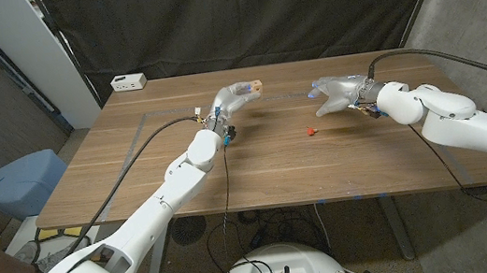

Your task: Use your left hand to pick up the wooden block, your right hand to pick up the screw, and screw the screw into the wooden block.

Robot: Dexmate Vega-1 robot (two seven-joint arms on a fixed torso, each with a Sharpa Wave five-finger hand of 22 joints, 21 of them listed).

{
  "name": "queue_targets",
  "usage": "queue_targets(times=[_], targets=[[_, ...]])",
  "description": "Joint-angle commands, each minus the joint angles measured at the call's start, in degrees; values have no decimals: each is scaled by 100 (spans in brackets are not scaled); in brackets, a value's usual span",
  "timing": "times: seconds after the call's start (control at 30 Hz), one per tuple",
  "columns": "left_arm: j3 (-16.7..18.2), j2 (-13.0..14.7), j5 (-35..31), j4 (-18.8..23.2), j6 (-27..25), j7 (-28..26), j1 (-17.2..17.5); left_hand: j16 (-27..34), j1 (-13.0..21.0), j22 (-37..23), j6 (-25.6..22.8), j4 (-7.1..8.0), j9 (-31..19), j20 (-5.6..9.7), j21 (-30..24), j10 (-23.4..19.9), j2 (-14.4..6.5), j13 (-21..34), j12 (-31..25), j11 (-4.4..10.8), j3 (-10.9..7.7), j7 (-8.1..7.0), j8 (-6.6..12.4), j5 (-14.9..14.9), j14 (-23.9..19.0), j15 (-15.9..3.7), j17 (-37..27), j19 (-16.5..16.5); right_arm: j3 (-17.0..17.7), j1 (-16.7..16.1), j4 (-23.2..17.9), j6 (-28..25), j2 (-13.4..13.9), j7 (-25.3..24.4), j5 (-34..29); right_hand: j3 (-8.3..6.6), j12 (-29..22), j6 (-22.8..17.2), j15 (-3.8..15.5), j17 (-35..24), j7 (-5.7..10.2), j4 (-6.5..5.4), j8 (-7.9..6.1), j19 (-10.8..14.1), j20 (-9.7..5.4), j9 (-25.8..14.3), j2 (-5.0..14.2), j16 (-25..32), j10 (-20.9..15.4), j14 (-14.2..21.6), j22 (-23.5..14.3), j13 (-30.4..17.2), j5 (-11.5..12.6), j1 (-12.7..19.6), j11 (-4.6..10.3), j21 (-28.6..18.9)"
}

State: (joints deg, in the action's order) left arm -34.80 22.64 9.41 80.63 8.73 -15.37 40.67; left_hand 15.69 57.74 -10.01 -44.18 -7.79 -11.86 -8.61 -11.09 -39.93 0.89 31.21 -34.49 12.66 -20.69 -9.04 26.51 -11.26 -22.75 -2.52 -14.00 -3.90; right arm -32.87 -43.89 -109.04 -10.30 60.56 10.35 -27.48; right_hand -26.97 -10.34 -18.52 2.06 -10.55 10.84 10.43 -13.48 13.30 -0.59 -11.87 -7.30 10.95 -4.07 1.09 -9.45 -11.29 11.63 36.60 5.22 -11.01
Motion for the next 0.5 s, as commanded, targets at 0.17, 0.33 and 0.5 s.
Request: queue_targets(times=[0.17, 0.33, 0.5], targets=[[-6, 21, 74, -124, -20, 81, -25, 6, 16, -19, -56, -14, -8, -14, -4, 15, -67, 15, 39, -2, 48, -61, 38, -47, 20, -592, -7, 54, -115, 17, -9, 200, -26, 270, -548, -18, 10, 51, -15, -23, -37, -17, -28, -3, 31, -55, -61, 0, 102, -52, -36, -17, -41, 123, -85, 19], [-12, 6, 93, -134, -84, 59, -18, 5, 27, -19, -57, -21, -8, -13, -2, 17, -77, 5, 57, -2, 50, -61, 37, -51, 27, -590, -9, 64, -158, 18, 22, 275, -51, 294, -746, -30, 7, 53, -14, -27, -51, -13, -47, -4, 15, -74, -77, 4, 136, -58, -36, -20, -47, 173, -96, 17], [-24, -3, 101, -168, -37, 74, -20, 6, 28, -19, -61, -25, -7, -10, -3, 16, -79, 3, 67, -2, 56, -54, 37, -53, 28, -591, -9, 66, -155, -6, 61, 359, -60, 271, -865, -55, -6, 12, -7, -30, -54, -5, -87, 12, 0, -94, -77, 17, 145, -38, -36, -23, -47, 250, -104, 10]])
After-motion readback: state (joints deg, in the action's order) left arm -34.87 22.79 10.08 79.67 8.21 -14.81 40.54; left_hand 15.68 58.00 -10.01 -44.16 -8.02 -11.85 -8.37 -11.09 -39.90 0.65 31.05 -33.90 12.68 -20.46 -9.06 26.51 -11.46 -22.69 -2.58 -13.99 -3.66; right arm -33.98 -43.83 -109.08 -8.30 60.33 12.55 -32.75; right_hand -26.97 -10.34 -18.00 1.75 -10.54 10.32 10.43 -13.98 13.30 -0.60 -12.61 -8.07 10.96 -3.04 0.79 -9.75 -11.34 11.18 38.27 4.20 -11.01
